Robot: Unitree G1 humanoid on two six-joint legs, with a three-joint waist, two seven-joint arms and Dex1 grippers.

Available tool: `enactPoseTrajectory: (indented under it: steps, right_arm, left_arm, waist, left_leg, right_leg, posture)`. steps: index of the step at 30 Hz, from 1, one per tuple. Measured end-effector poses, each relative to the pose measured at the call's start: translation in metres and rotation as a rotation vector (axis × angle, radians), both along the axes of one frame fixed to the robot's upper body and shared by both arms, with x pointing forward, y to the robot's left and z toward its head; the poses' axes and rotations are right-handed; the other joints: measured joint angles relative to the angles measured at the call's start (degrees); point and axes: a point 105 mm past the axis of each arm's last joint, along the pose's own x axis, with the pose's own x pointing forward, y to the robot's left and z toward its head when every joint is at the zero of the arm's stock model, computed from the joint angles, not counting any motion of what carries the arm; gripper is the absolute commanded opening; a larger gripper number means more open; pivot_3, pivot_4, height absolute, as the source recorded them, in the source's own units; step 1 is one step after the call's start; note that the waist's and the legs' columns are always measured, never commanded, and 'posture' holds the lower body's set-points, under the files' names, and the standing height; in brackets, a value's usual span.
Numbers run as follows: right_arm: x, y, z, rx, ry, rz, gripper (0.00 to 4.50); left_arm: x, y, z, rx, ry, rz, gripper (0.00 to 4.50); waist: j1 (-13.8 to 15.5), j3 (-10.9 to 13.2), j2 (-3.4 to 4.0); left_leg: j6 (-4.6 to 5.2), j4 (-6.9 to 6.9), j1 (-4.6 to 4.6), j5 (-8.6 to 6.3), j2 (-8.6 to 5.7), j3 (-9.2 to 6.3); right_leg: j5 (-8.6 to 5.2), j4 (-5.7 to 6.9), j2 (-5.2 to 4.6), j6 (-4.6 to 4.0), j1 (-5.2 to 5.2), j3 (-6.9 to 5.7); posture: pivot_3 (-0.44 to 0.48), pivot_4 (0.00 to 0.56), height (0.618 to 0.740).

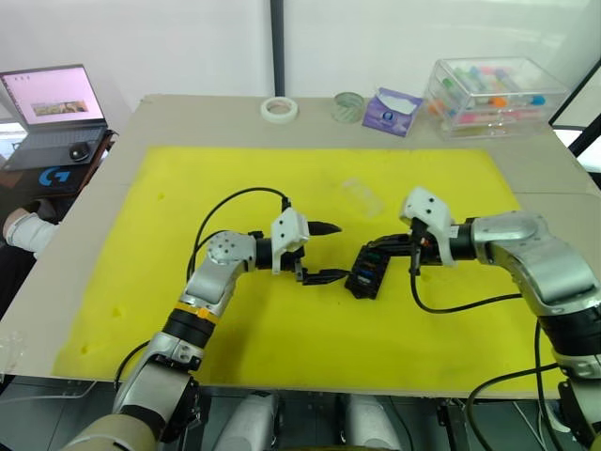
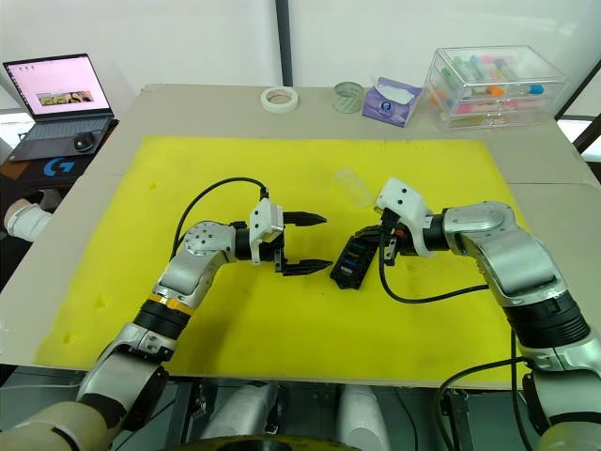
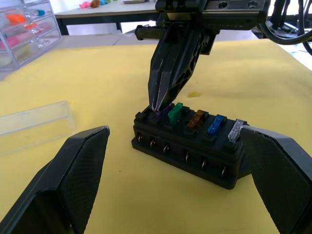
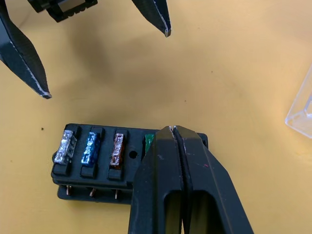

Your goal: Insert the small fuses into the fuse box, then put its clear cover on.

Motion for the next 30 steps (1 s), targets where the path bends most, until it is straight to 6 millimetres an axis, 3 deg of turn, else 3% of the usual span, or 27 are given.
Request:
enactPoseTrajectory:
  steps: [30]
  right_arm:
    - [-0.002,-0.007,-0.012,0.023,0.047,-0.031,0.02]
  left_arm:
    - [0.002,0.002,0.000,0.002,-0.002,0.015,4.50]
  waist:
    - [0.14,-0.06,-0.05]
  left_leg:
    - [0.00,0.02,0.08,0.00,-0.01,-0.07]
  right_leg:
    - [0.00,-0.03,-0.01,0.00,0.19,-0.03]
  posture:
    - [0.000,0.150,0.740]
